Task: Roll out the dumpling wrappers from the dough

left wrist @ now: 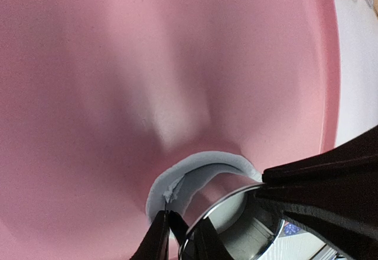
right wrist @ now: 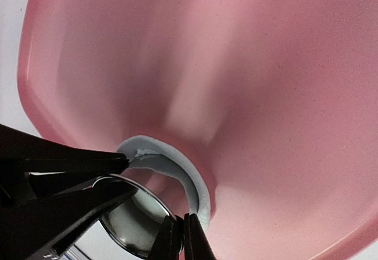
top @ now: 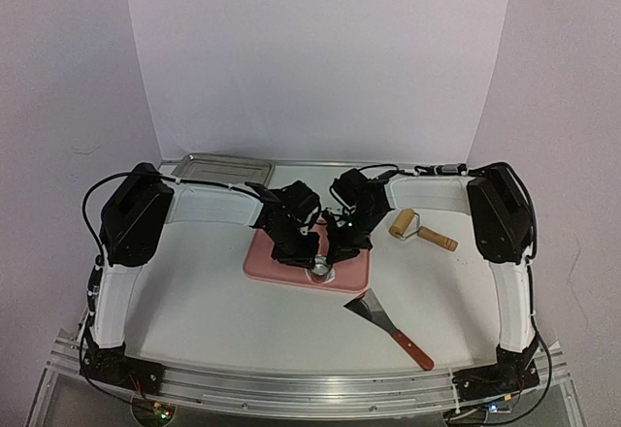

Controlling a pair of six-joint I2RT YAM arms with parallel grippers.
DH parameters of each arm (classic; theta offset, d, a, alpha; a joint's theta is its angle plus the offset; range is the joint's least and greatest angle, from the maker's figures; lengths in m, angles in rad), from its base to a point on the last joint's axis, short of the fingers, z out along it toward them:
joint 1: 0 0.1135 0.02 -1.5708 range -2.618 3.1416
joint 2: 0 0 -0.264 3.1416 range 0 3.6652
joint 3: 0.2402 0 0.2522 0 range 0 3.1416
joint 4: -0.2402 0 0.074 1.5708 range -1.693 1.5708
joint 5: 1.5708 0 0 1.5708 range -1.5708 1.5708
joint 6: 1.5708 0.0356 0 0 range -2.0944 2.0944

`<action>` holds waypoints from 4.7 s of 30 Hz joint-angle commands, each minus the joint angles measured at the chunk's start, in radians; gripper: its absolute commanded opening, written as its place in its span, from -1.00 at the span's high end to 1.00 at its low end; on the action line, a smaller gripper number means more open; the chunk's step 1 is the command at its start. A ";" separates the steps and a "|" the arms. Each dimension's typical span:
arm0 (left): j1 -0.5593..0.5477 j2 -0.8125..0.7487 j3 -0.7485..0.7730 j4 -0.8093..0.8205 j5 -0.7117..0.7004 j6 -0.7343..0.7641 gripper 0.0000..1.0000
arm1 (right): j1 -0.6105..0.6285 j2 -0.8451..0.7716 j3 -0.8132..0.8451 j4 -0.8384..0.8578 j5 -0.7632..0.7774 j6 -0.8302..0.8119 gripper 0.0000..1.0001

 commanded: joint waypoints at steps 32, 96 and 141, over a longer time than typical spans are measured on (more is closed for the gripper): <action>-0.007 -0.335 -0.244 0.003 0.032 -0.096 -0.63 | 0.041 0.033 0.110 -0.149 0.204 -0.036 0.76; 0.192 -0.335 -0.546 0.687 0.427 -0.548 0.29 | -0.001 -0.188 -0.142 0.256 -0.153 0.007 1.00; 0.192 -0.252 -0.486 0.813 0.515 -0.576 1.00 | -0.007 -0.139 -0.124 0.206 -0.008 -0.026 1.00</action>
